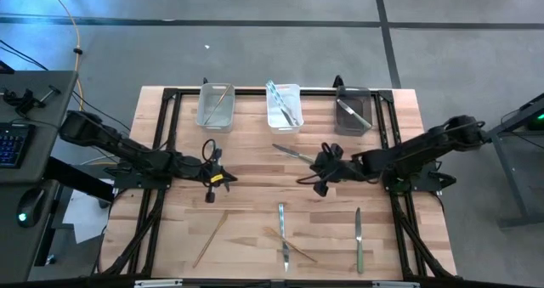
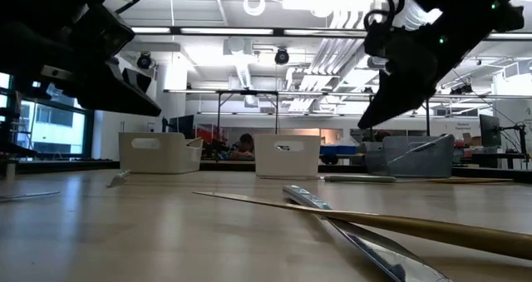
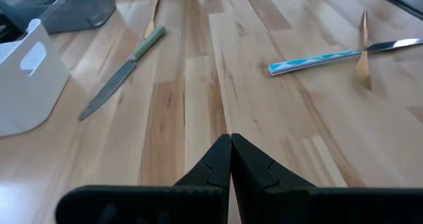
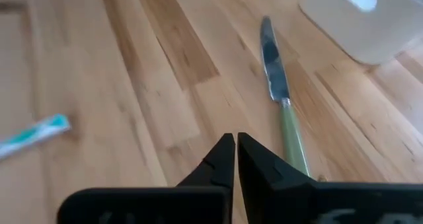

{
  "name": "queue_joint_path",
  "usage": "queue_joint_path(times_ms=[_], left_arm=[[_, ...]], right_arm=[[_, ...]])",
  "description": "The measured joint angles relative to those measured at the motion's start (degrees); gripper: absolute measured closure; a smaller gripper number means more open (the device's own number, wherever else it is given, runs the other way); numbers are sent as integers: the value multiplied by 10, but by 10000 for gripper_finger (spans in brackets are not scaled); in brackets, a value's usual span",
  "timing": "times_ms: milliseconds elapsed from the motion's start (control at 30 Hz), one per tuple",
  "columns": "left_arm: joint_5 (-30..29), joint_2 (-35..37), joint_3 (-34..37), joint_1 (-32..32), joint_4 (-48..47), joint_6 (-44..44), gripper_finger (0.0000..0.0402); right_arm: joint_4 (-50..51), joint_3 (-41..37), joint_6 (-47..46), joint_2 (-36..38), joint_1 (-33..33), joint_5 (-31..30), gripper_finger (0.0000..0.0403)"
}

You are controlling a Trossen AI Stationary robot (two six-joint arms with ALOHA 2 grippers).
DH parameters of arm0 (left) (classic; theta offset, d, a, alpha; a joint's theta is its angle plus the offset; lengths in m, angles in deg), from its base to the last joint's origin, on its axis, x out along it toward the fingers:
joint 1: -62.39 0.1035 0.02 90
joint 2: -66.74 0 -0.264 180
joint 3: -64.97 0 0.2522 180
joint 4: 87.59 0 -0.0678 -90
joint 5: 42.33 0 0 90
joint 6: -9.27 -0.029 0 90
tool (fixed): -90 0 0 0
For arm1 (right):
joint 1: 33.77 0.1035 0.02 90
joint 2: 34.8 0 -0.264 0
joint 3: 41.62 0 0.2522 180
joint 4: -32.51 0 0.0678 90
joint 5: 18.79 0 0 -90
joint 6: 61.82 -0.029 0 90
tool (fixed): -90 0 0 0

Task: Sort silverware by color (type)
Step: Put the top green table knife into the black bin

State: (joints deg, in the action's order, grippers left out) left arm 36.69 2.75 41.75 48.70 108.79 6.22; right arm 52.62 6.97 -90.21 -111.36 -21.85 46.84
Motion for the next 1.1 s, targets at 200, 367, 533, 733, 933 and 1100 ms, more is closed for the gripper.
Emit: queue_joint_path(times_ms=[200, 367, 533, 733, 933, 1100], left_arm=[[-1, -29, -14, 0, 2, -8, 401], [-1, -42, -21, 0, 2, -17, 401], [-1, -44, -22, 0, 2, -17, 401], [-1, -44, -22, 0, -1, -17, 401], [-1, -44, -22, 0, -1, -17, 401], [-1, -44, -22, 0, -1, -17, 401]], right_arm=[[-12, 0, 2, -61, -40, 2, 330], [-33, 0, 8, -92, -108, 38, 271], [-46, 0, 33, -111, -153, 86, 255], [-53, 2, 34, -143, -166, 106, 254], [-60, 2, 34, -164, -167, 102, 254], [-59, 2, 34, -167, -168, 103, 274]])
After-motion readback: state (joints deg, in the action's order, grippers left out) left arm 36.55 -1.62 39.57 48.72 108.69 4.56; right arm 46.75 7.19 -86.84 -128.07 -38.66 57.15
